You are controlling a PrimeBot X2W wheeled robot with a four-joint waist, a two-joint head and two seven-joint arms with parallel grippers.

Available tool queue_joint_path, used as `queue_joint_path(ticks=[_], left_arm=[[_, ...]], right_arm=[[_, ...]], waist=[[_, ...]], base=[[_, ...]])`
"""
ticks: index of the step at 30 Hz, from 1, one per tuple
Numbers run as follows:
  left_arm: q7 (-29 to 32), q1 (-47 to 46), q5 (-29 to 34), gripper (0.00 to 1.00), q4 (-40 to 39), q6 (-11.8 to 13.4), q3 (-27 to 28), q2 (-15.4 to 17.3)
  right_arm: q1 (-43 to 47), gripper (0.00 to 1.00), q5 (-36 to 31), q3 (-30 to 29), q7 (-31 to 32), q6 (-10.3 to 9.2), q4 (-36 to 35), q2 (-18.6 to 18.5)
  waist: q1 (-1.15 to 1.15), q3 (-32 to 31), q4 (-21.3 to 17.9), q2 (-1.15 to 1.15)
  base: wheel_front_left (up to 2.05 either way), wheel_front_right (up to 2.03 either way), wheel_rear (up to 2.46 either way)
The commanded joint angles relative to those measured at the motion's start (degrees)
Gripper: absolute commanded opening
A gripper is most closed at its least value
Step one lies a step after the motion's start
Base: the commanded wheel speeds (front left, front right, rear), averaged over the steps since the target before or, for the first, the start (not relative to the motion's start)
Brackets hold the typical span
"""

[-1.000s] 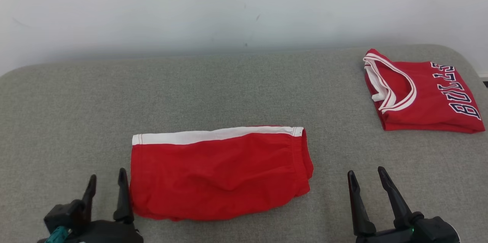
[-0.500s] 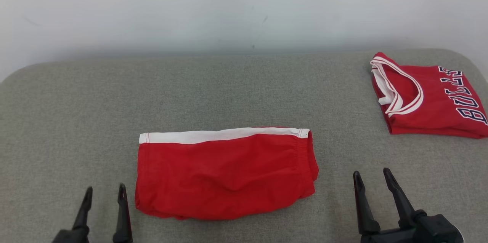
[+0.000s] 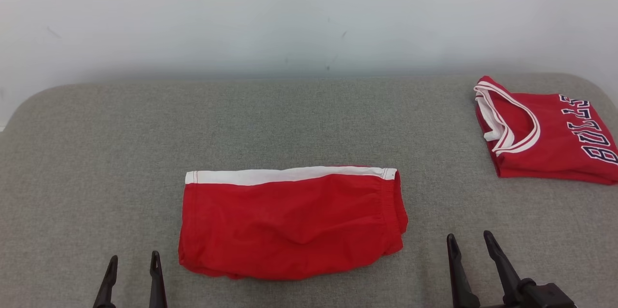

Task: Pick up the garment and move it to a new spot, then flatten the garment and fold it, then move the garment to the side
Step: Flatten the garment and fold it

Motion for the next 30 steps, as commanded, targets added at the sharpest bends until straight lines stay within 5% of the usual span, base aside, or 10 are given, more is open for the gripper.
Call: queue_joint_path(ticks=[1,18,30], left_arm=[[-0.2,0.6,1.0,1.0,0.0,-0.5,0.6,-0.5],[-0.2,-0.8,4.1,1.0,1.5,-2.8,3.1,-2.6],[-0.2,-2.6,3.7,1.0,2.7,-3.8,1.4,-3.1]], right_arm=[[0.7,1.0,-0.4,0.3,-0.2,-0.17,0.4,0.1],[-3.3,1.0,-2.6,2.1,-0.2,-0.17,6.0,0.1],[-20.1,1.0,-5.4,1.4,3.5,-0.17,29.9,0.1]], waist=[[0.0,-0.1,0.1,0.0],[0.0,-0.8,1.7,0.0],[0.0,0.1,6.2,0.0]], base=[[0.0,0.0,0.0],[0.0,0.0,0.0],[0.0,0.0,0.0]])
